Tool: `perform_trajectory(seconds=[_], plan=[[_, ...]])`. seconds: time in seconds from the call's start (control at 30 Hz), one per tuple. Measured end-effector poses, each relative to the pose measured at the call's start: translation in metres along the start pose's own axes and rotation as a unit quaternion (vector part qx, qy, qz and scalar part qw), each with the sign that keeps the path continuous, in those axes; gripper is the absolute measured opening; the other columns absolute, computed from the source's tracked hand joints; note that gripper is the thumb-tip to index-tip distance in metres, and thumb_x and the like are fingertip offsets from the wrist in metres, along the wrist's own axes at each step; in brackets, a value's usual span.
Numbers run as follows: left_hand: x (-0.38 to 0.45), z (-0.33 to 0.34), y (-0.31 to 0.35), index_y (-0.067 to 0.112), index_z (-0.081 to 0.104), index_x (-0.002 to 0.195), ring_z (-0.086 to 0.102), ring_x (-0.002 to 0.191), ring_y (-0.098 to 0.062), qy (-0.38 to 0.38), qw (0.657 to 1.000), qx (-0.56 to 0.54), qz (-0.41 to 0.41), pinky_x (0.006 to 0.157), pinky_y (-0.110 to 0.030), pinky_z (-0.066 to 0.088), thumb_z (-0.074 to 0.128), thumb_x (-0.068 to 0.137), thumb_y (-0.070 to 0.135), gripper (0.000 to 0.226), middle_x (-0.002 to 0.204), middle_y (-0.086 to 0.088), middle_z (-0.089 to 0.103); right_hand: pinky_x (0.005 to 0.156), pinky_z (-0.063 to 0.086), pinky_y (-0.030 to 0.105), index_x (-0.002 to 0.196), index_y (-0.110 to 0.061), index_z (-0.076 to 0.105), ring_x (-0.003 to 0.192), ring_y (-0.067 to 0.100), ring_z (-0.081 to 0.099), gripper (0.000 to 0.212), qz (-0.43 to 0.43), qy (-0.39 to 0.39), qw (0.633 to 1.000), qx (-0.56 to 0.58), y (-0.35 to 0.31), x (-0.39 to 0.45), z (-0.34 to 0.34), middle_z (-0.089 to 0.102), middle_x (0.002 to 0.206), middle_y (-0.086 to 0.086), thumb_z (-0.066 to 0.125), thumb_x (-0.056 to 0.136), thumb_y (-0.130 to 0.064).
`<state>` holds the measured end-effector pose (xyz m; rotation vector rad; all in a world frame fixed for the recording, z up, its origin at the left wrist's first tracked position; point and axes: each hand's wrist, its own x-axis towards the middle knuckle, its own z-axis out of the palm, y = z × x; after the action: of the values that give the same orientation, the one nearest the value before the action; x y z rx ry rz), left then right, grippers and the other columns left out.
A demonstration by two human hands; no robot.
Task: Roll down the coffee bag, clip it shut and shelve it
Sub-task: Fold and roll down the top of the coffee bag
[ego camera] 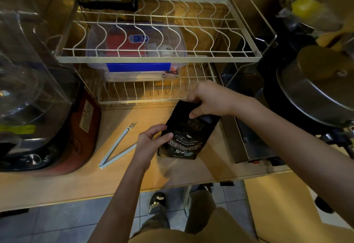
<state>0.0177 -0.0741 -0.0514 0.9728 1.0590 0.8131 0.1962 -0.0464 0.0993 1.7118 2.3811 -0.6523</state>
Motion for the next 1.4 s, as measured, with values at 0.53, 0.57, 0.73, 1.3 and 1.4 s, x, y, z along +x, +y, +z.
perform_trajectory(seconds=[0.53, 0.57, 0.73, 1.3, 1.4], plan=[[0.012, 0.003, 0.012, 0.006, 0.070, 0.075, 0.065, 0.074, -0.018, 0.004, 0.994, -0.111, 0.002, 0.064, -0.023, 0.055, 0.069, 0.062, 0.014, 0.016, 0.086, -0.010, 0.064, 0.087, 0.048, 0.012, 0.128, -0.023, 0.047, 0.113, 0.002, 0.054, 0.071, 0.042, 0.094, 0.857, 0.505, 0.041, -0.026, 0.046, 0.055, 0.124, -0.012, 0.079, 0.064, -0.022], [0.012, 0.003, 0.012, 0.007, 0.071, 0.075, 0.065, 0.074, -0.018, 0.003, 0.994, -0.114, -0.004, 0.064, -0.023, 0.055, 0.068, 0.062, 0.014, 0.014, 0.086, -0.010, 0.064, 0.088, 0.047, 0.012, 0.129, -0.025, 0.044, 0.115, 0.003, 0.052, 0.073, 0.061, 0.083, 0.837, 0.537, 0.044, -0.029, 0.058, 0.053, 0.125, -0.013, 0.079, 0.065, -0.013], [0.013, 0.002, 0.015, 0.001, 0.067, 0.081, 0.063, 0.077, -0.020, -0.011, 0.995, -0.096, -0.014, 0.065, -0.022, 0.054, 0.067, 0.064, 0.015, 0.022, 0.089, -0.015, 0.061, 0.085, 0.051, 0.019, 0.105, -0.026, 0.057, 0.107, 0.012, 0.058, 0.058, 0.106, 0.119, 0.777, 0.609, 0.032, -0.018, 0.111, 0.062, 0.109, -0.006, 0.076, 0.063, 0.009], [0.010, -0.002, 0.030, 0.012, 0.066, 0.066, 0.066, 0.069, -0.010, 0.041, 0.998, -0.029, 0.031, 0.062, -0.022, 0.053, 0.070, 0.064, 0.007, 0.007, 0.065, 0.005, 0.070, 0.056, 0.046, 0.010, 0.060, -0.017, 0.063, 0.058, -0.002, 0.060, 0.022, 0.129, 0.254, 0.740, 0.609, 0.037, -0.015, 0.130, 0.065, 0.054, -0.012, 0.070, 0.075, -0.001], [0.009, -0.003, 0.036, 0.015, 0.050, 0.079, 0.065, 0.072, -0.002, 0.047, 0.996, 0.022, 0.076, 0.060, -0.018, 0.055, 0.072, 0.065, -0.002, 0.031, 0.080, 0.005, 0.065, 0.066, 0.053, 0.014, 0.080, -0.018, 0.068, 0.075, 0.001, 0.068, 0.023, 0.095, 0.220, 0.725, 0.645, 0.034, -0.017, 0.127, 0.073, 0.075, -0.011, 0.070, 0.073, 0.004]])
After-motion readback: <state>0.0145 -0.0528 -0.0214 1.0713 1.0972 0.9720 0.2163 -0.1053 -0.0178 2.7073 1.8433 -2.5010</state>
